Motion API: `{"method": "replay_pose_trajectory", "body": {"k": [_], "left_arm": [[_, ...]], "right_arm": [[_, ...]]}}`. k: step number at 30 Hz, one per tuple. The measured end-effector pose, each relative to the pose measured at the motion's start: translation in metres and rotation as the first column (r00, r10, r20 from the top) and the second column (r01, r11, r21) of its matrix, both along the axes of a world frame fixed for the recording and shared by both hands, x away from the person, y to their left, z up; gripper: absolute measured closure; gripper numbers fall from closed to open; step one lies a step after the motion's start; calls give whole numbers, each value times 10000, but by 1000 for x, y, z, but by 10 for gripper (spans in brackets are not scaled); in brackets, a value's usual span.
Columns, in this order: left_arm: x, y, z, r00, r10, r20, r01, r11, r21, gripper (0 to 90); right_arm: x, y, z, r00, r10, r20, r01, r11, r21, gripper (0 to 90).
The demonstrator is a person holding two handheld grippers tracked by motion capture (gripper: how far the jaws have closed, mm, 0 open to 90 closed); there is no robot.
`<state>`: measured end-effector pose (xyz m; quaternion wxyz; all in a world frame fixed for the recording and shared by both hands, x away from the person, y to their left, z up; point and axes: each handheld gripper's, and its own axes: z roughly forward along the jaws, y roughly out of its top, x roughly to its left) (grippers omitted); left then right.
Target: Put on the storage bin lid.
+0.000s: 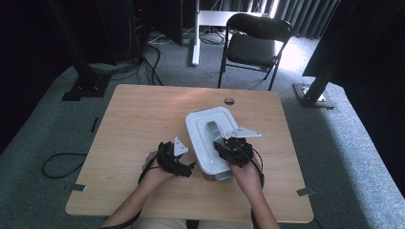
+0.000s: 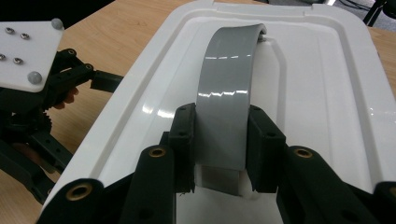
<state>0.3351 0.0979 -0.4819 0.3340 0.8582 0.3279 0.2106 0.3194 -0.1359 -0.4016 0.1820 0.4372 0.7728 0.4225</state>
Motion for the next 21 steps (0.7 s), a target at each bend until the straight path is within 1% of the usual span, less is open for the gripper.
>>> {"method": "replay_pose_trajectory", "body": {"k": [2,3,4,5,6,7,8,9,10,11,12,13,14,15,16,17,19,21], "left_arm": [[0,-1,-2,10000,-3,-67,3,10000,28,27],[0,-1,-2,10000,-23,-90,23,10000,18,27],[0,-1,-3,9999,-15,-111,15,10000,-19,27],[0,0,-3,9999,-15,-123,15,10000,-22,27],[0,0,-3,9999,-15,-123,15,10000,-22,27],[0,0,-4,9999,1,-168,-1,10000,-6,27],[1,0,-4,9998,13,-192,-13,10000,0,27],[1,1,-4,9998,20,-209,-20,10000,-10,27],[1,1,-4,9998,20,-209,-20,10000,-10,27],[3,2,-2,9998,68,-186,-68,10000,-37,27],[3,2,-2,9998,68,-186,-68,10000,-37,27],[4,4,0,9998,115,-182,-116,9999,-41,27],[4,4,0,9998,115,-182,-116,9999,-41,27],[5,5,1,9997,177,-174,-178,9998,-92,27],[5,5,1,9997,177,-174,-178,9998,-92,27],[6,7,3,9995,257,-181,-260,9995,-163,27],[7,8,4,9994,284,-191,-288,9994,-207,27],[7,9,5,9994,314,-151,-317,9992,-224,27]], "right_arm": [[2,0,0,10000,8,13,-8,10000,49,665],[2,0,0,10000,-9,0,9,10000,65,633],[2,0,0,10000,46,-12,-46,9999,120,560],[2,0,0,9999,137,-35,-136,9996,252,507],[2,0,0,9999,151,-4,-151,9994,318,491],[1,-1,0,9998,214,53,-216,9985,493,421],[1,-1,0,9998,214,53,-216,9985,493,421],[0,-5,2,9998,84,195,-98,9976,680,390],[-1,-7,2,9996,38,278,-59,9971,761,362],[-1,-12,4,9991,-82,406,45,9959,908,315],[-1,-15,5,9987,-172,481,126,9954,949,285],[-1,-19,5,9980,-283,564,228,9952,955,217],[-1,-23,6,9970,-339,689,281,9960,845,151],[-1,-27,6,9964,-376,754,312,9960,838,135],[-1,-27,6,9964,-376,754,312,9960,838,135],[-1,-36,7,9934,-658,938,585,9952,786,126],[-1,-43,7,9882,-895,1240,831,9950,556,131],[1,-52,5,9872,-958,1277,859,9930,809,130]]}}
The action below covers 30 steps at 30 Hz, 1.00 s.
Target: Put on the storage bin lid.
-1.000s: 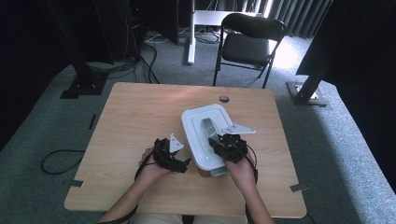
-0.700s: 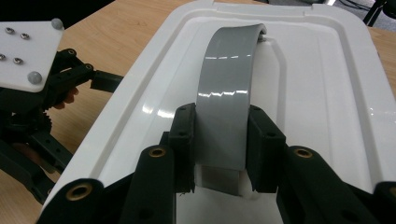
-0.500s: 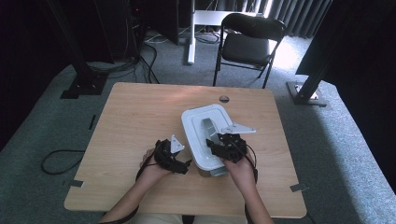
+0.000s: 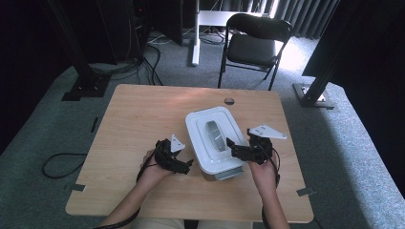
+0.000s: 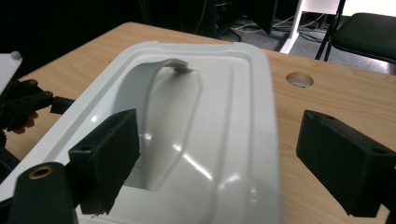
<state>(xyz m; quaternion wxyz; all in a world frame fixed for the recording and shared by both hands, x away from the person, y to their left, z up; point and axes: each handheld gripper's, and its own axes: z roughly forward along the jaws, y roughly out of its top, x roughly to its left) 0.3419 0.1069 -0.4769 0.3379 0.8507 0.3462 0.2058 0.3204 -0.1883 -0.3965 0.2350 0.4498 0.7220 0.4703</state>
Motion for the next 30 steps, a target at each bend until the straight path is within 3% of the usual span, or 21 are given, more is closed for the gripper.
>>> {"method": "replay_pose_trajectory", "body": {"k": [2,5,10,15,16,19,20,30], "left_arm": [[0,0,1,10000,-20,-1,20,10000,6,27],[1,1,2,10000,12,-10,-12,10000,-46,27],[3,4,4,10000,99,-8,-99,9999,-50,27],[6,7,6,9998,175,-12,-175,9998,-110,27],[6,9,6,9998,179,-5,-179,9998,-97,27],[7,9,5,9998,183,-31,-184,9998,-117,27],[8,9,5,9998,196,-41,-196,9997,-125,27],[16,2,0,9997,204,-156,-207,9996,-186,27]], "right_arm": [[1,-4,-1,10000,-14,78,14,10000,80,130],[6,-20,-4,9982,-519,300,523,9986,-115,130],[16,-42,-9,9931,-1086,448,1088,9941,-34,130],[26,-57,-19,9866,-1588,366,1593,9872,-97,131],[32,-63,-26,9805,-1944,288,1951,9805,-238,131],[38,-68,-34,9765,-2152,83,2154,9760,-322,131],[43,-71,-44,9732,-2293,-171,2283,9725,-468,130],[54,-73,-86,9657,-2386,-1023,2321,9701,-715,130]]}}
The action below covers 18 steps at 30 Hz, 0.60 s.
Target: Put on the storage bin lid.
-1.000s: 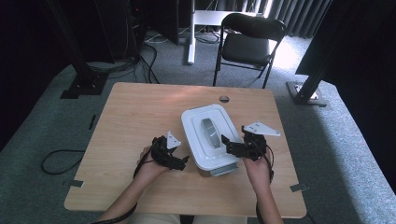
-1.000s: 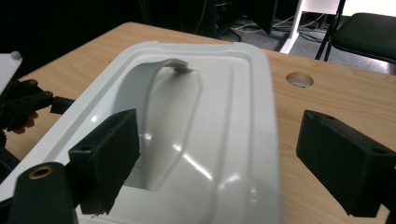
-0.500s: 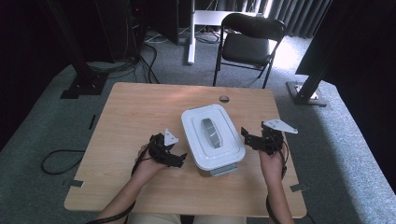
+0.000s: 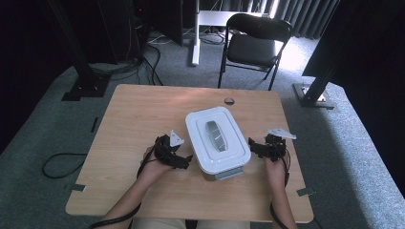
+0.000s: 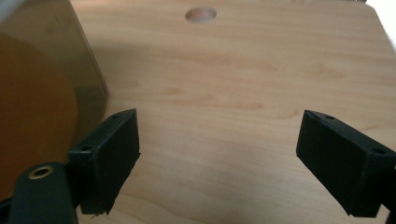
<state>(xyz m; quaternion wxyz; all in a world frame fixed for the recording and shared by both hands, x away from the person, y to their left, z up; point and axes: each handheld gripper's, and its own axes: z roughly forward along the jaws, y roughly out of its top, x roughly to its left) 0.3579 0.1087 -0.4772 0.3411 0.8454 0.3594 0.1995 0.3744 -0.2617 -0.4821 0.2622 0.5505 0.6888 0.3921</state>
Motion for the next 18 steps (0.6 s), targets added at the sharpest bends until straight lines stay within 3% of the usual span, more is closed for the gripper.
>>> {"method": "replay_pose_trajectory", "body": {"k": [4,16,18], "left_arm": [[3,-4,-1,10000,-32,-32,31,9999,-124,27],[5,-8,-2,9999,-104,-74,103,9999,-97,27],[5,-6,-1,9999,-112,-69,111,9999,-105,27]], "right_arm": [[1,4,-9,9996,182,-207,-181,9998,27,130],[-5,22,-21,9947,1000,-246,-991,9943,382,146],[-6,21,-22,9955,933,-188,-923,9945,487,147]]}}
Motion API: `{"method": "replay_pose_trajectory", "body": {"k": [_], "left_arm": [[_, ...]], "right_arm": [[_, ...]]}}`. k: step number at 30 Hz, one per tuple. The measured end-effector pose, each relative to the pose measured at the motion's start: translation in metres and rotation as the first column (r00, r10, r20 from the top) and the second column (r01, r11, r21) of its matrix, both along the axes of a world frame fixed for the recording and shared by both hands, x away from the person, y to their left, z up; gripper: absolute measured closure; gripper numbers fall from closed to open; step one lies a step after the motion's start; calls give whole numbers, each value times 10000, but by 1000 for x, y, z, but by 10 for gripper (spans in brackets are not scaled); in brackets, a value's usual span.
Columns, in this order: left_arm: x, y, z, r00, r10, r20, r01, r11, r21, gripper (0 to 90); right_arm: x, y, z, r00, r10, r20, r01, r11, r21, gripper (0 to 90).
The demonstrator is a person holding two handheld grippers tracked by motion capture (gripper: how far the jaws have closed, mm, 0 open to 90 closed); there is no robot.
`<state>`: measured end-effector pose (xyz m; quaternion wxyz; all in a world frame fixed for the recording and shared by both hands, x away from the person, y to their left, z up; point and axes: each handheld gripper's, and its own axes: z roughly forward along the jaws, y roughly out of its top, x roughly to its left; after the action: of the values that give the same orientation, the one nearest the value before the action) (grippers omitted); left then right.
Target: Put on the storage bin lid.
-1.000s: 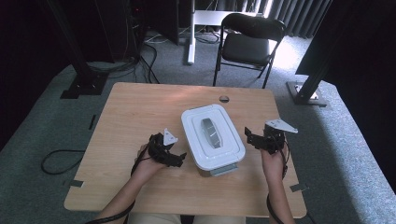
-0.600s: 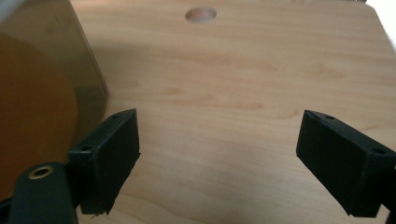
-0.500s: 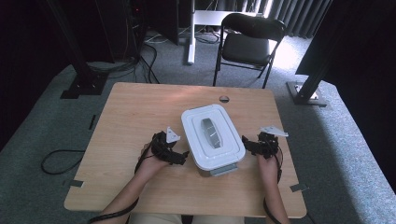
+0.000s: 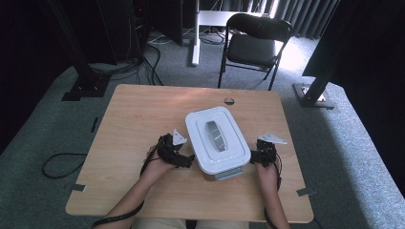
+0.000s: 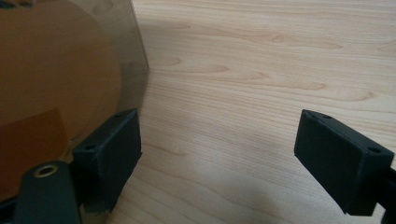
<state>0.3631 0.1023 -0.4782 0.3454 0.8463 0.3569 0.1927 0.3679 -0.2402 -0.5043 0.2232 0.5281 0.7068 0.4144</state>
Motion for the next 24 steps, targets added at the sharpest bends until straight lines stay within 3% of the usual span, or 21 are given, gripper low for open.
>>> {"method": "replay_pose_trajectory", "body": {"k": [5,12,16,24], "left_arm": [[2,4,1,10000,46,-5,-46,10000,31,27],[2,15,3,9998,187,56,-187,9998,75,27],[1,20,5,9998,187,52,-186,9998,-55,27],[0,26,7,9999,148,86,-148,9999,80,27]], "right_arm": [[-1,0,-2,9997,196,-122,-192,9995,268,159],[-13,18,1,9961,883,-30,-882,9958,261,158],[-17,22,1,9964,851,-14,-851,9962,162,162],[-32,32,-4,9955,947,-36,-946,9954,142,168]]}}
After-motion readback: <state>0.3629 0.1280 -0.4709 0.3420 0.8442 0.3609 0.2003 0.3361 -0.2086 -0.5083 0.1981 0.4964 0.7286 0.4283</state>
